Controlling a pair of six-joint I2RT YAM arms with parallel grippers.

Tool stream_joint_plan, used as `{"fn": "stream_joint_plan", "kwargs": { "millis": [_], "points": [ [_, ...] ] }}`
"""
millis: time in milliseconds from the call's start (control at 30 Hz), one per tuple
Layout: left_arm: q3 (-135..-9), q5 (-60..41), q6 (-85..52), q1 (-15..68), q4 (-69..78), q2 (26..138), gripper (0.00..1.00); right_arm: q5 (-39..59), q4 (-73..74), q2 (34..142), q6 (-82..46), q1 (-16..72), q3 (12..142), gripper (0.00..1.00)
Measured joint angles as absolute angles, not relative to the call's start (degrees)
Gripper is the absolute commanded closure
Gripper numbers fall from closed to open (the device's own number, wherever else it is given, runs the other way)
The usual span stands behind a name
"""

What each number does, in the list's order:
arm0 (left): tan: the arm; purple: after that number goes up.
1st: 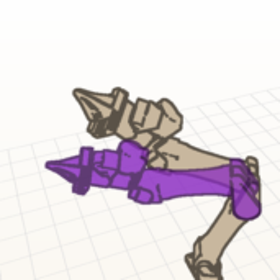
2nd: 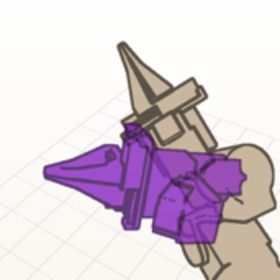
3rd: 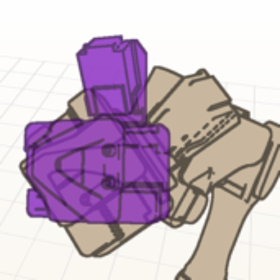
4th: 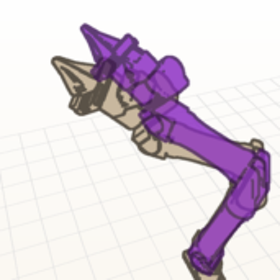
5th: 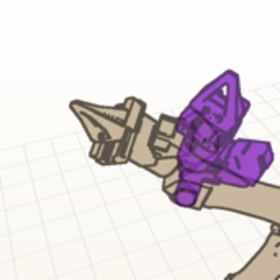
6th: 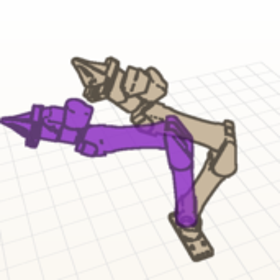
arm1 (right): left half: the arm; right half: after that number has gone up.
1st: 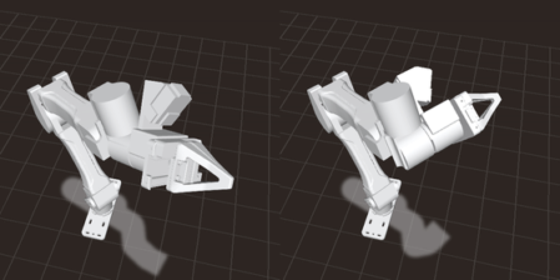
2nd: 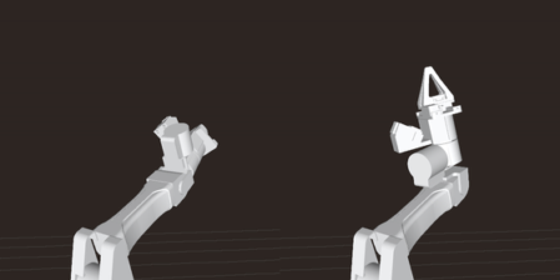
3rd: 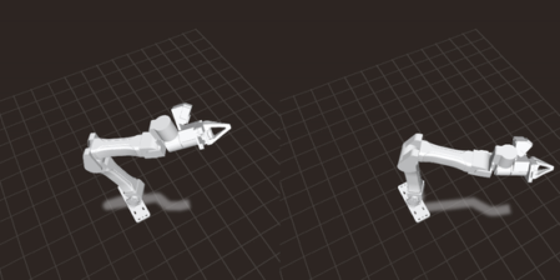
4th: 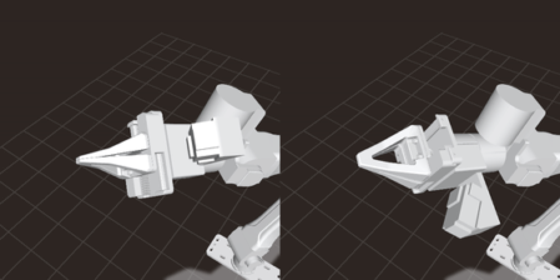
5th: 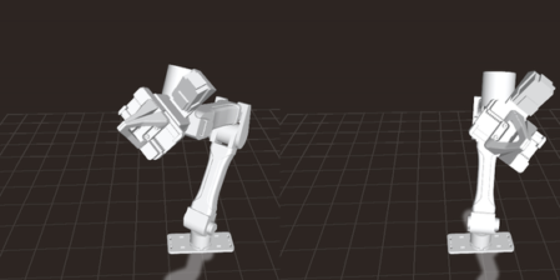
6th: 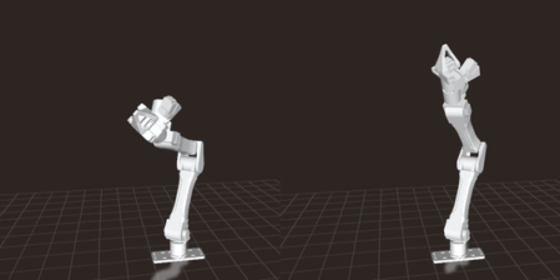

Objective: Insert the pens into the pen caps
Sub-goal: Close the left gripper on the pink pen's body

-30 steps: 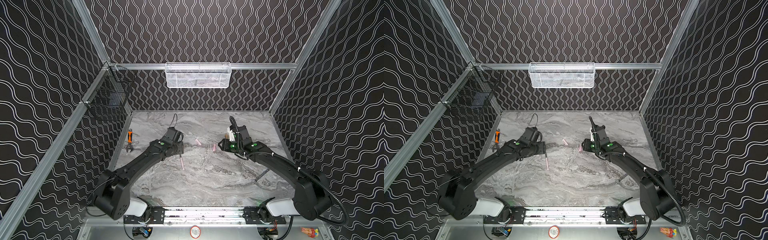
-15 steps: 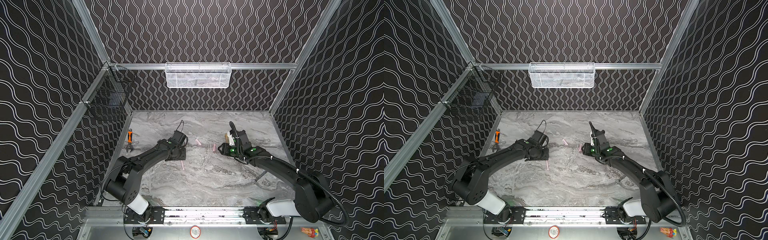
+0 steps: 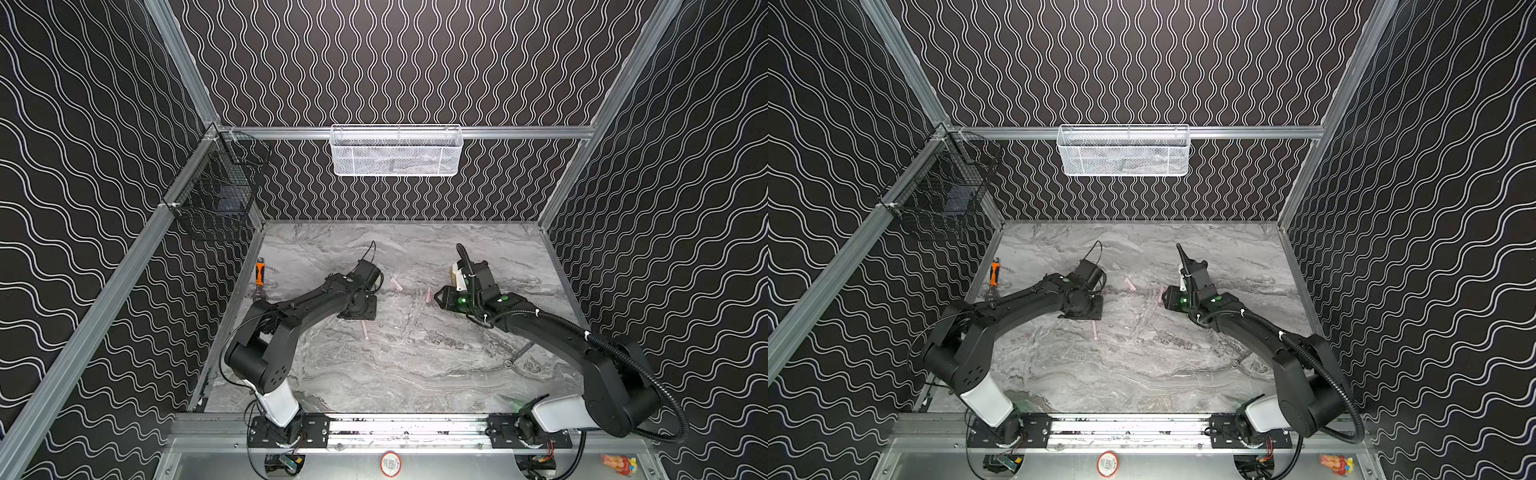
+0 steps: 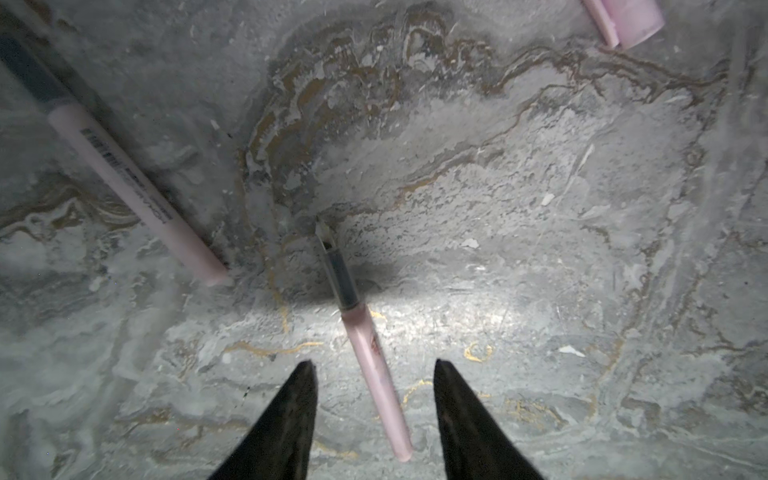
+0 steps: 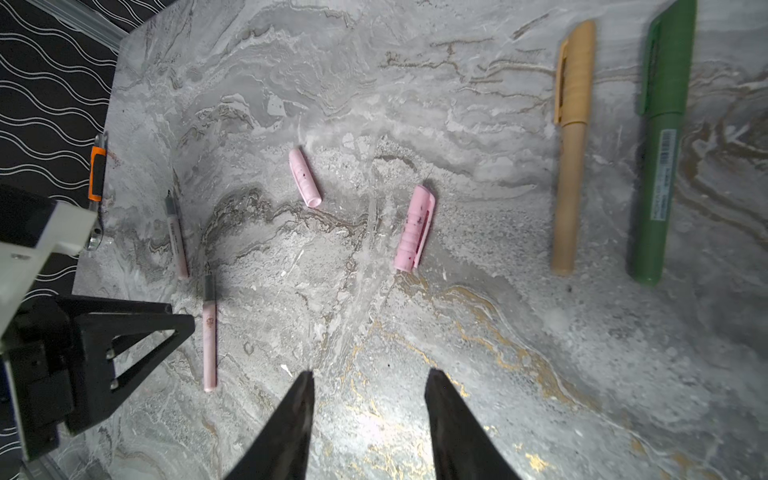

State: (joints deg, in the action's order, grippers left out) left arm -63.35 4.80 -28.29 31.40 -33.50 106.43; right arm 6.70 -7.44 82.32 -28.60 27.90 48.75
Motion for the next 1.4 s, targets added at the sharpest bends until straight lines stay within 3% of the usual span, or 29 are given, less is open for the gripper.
{"fn": "stream_joint_plan", "kwargs": {
  "millis": [700, 1067, 1267, 1400],
  "points": [
    [-54.7, 8.6, -34.7, 36.9, -28.1, 106.3, 0.69, 6.8, -7.4, 82.5, -27.9, 28.0, 49.4, 0.54],
    [-54.3, 10.7, -32.6, 37.8, -25.4, 106.7, 0.72, 7.0, -7.4, 79.8, -27.8, 28.0, 48.5, 0.54],
    [-54.3, 10.9, -31.1, 39.4, -25.4, 106.6, 0.8, 7.0, -7.4, 79.4, -27.8, 28.0, 48.5, 0.54],
    [-54.3, 11.0, -29.8, 40.4, -25.5, 106.5, 0.81, 7.0, -7.4, 79.4, -27.8, 28.0, 48.5, 0.54]
  ]
}}
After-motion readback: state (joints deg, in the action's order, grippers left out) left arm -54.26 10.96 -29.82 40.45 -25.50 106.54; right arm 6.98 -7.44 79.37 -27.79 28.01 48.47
